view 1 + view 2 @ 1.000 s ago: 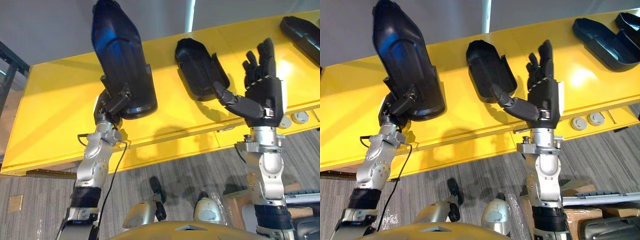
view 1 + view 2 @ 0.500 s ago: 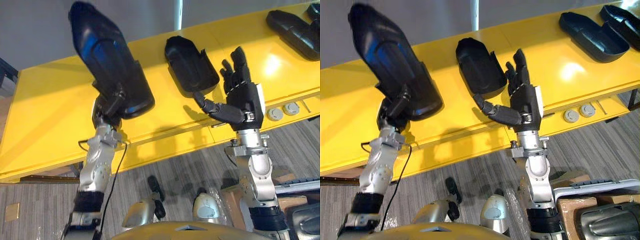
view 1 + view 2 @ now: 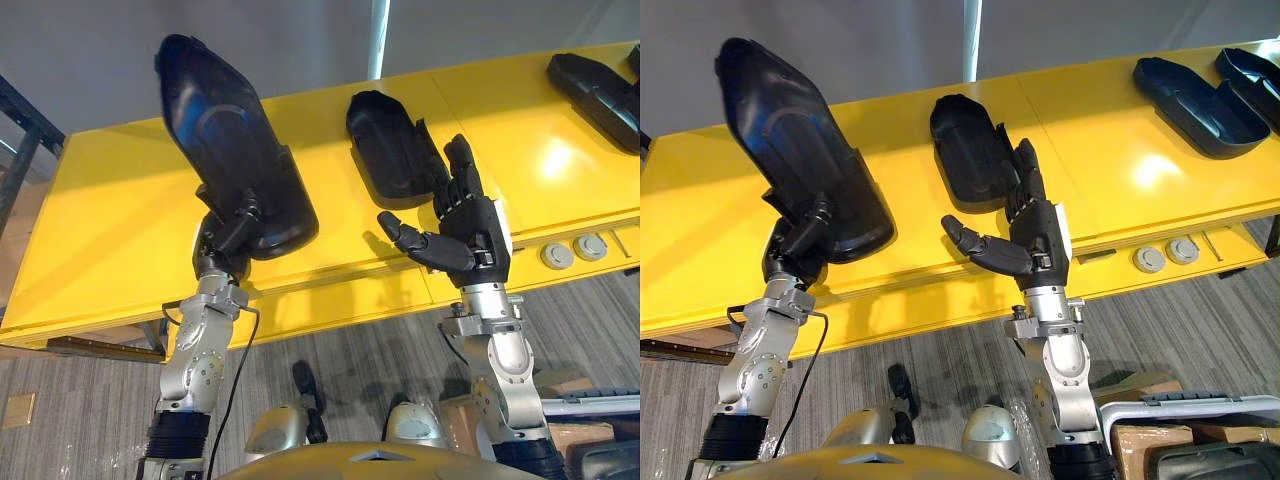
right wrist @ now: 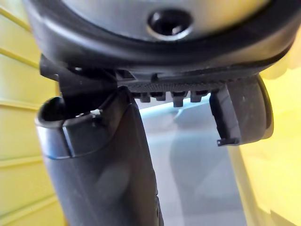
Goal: Walk over and take three plastic housings, then place them on the shelf
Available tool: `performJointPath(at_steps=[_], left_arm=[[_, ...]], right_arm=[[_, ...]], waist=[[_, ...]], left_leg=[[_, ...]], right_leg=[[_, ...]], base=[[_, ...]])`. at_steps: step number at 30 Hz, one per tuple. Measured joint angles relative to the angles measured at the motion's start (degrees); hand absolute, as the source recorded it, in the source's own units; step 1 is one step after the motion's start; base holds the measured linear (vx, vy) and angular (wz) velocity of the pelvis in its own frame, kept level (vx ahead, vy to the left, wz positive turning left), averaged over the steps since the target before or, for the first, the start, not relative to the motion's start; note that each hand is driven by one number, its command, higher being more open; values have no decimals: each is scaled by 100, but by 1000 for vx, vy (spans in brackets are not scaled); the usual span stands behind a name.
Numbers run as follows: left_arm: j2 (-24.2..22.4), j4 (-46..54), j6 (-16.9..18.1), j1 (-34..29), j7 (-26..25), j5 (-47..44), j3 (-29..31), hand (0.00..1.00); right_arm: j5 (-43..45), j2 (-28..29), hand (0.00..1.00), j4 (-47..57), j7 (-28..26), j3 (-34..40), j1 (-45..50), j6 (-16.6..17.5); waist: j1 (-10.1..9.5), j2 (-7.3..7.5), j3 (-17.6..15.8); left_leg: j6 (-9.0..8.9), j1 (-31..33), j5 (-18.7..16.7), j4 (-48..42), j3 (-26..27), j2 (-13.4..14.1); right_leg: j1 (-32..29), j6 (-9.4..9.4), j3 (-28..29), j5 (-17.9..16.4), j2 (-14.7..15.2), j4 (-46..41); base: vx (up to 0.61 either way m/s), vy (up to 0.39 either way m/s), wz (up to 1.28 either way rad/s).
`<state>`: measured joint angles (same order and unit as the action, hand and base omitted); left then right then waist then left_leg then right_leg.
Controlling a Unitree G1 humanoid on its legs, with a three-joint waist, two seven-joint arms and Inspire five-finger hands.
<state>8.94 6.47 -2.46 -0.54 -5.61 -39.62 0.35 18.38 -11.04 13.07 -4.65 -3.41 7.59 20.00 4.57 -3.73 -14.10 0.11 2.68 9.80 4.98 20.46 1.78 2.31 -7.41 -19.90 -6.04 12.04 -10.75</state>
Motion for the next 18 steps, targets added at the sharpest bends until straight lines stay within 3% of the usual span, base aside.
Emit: performJointPath(at_steps=[7,16,17,18], left_arm=[[163,-49,-168,95,-22,404,-80,0],[532,-596,-124,961,-208,419,-99,0],[537,-594,-101,989,-238,414,-99,100],[541,-595,-87,1002,-248,407,-99,100]], right_arm=[[6,-150,100,1,9,3,12,-67],[6,-359,100,0,55,-4,-595,-218],[5,-416,100,0,53,-6,-628,-222],[5,-438,100,0,54,-5,-637,-222]], waist=[[34,-78,50],[44,-91,-98],[44,-105,-118],[43,-116,-123]], left_leg=[[-51,129,2,12,10,7],[-187,410,101,12,53,-33],[-183,445,99,12,57,-33],[-183,468,99,12,60,-33]], right_leg=[[-236,49,33,-47,42,-230],[-860,80,201,-311,201,-947],[-919,88,218,-318,206,-986],[-950,91,223,-320,210,-1007]], base=[[-14,6,-1],[-50,-4,-2],[-38,-10,-2],[-43,-11,-2]])
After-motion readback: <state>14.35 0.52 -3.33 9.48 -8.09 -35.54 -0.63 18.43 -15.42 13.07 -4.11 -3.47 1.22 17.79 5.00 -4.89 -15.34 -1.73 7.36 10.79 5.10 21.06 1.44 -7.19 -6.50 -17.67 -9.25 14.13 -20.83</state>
